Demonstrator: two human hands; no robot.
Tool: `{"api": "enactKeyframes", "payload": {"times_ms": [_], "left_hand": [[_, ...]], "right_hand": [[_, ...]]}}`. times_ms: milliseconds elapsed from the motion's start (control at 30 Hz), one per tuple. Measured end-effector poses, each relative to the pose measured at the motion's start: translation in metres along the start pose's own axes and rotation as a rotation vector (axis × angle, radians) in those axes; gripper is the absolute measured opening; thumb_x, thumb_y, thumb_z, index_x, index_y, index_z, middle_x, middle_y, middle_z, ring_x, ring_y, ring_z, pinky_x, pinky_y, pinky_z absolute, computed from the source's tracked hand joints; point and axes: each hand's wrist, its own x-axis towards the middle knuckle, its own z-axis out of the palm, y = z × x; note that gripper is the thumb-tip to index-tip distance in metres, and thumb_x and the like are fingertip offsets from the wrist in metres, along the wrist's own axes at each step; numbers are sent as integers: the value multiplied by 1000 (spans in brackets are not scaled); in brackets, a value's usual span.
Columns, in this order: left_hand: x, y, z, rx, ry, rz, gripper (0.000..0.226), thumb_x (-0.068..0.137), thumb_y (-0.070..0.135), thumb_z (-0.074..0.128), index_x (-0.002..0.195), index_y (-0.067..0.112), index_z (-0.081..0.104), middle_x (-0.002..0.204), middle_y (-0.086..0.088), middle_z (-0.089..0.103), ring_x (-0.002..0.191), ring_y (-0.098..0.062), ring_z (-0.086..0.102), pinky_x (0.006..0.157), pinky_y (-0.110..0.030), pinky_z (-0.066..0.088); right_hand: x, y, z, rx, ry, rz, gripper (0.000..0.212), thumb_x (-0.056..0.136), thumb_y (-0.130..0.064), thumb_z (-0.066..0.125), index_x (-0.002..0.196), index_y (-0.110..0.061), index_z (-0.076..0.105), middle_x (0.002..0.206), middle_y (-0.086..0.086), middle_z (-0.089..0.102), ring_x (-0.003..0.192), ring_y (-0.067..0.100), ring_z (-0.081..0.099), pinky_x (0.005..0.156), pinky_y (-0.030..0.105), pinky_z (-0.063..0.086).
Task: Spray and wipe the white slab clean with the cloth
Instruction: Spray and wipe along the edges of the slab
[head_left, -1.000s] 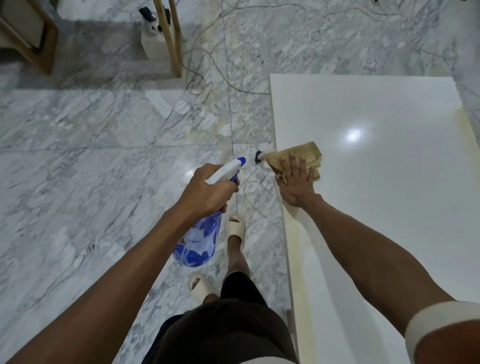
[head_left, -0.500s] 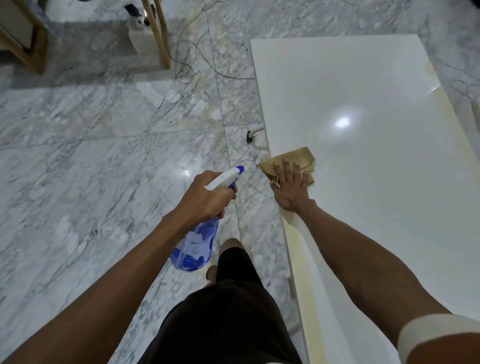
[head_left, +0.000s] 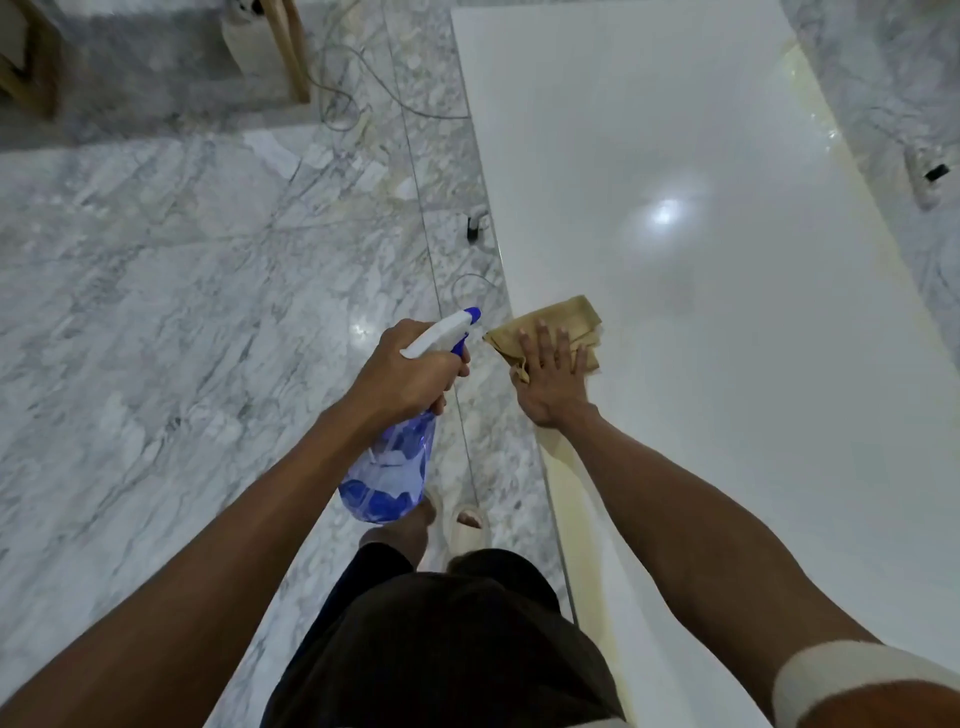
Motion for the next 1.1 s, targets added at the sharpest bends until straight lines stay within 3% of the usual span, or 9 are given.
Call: {"api": "enactKeyframes", "payload": {"times_ms": [67,200,400,567,700,833,933,1033,1100], "left_hand": [[-20,-7,12,-4,-1,9,17,86,-1,54,84,1,72,89,-18,76,42,-15,59,44,-25,50],[-57,-18,30,-13,-21,-8,18,84,-1,54,84,2,71,86,-16,76,42,-16,58,44,-26,48],[-114,-39,43,-11,-39,21,18,84,-2,54,88,-1,71,87,-15,76,44,-18,58,46,-28,49],[-170,-65,48,17,-69,35,19,84,-2,54,84,4,72,85,-13,76,42,-15,57,46,-28,49],[-216,-85,59,43,-93,73,17,84,-2,54,86,2,71,86,-15,75,42,-15,57,45,-25,49],[-254,-102,80,35,-138,73,18,84,-3,54,86,-1,71,86,-15,75,44,-18,57,45,-27,49],[-276,-113,101,32,-166,71,19,83,-3,54,87,-1,72,86,-14,76,46,-20,58,47,-30,50],[-296,-120,122,37,-187,63,19,82,-3,53,85,0,72,85,-14,75,43,-18,57,47,-28,51],[-308,-124,135,29,-196,64,19,81,-3,53,85,-1,72,87,-16,75,44,-19,57,47,-28,50]], "right_hand": [[-27,1,11,-1,-1,-4,80,83,-61,-9,157,-29,-9,166,3,-14,152,32,-15,118,58,-12],[-76,9,36,3,4,24,74,85,-60,-7,152,-29,-16,167,4,-12,152,33,-14,118,58,-11],[-152,14,55,84,-17,60,69,100,-47,34,158,-32,0,167,2,-7,153,30,-9,118,57,-9],[-220,22,94,28,32,66,68,98,-50,25,158,-23,7,165,12,14,151,41,14,116,67,13],[-264,26,107,89,-4,125,68,99,-48,32,158,-31,3,167,4,-5,154,31,-6,119,57,-5],[-315,31,128,96,13,123,75,90,-56,19,158,-30,4,167,4,-1,154,32,-2,118,56,-4],[-346,37,149,31,48,101,70,96,-54,19,158,-26,0,167,9,5,153,38,5,117,64,3],[-370,43,162,27,-9,138,68,103,-49,23,156,-27,-13,165,5,-18,152,33,-16,119,60,-9],[-386,43,165,32,18,135,66,105,-46,23,150,-28,-22,164,4,-22,150,32,-22,119,58,-11]]}}
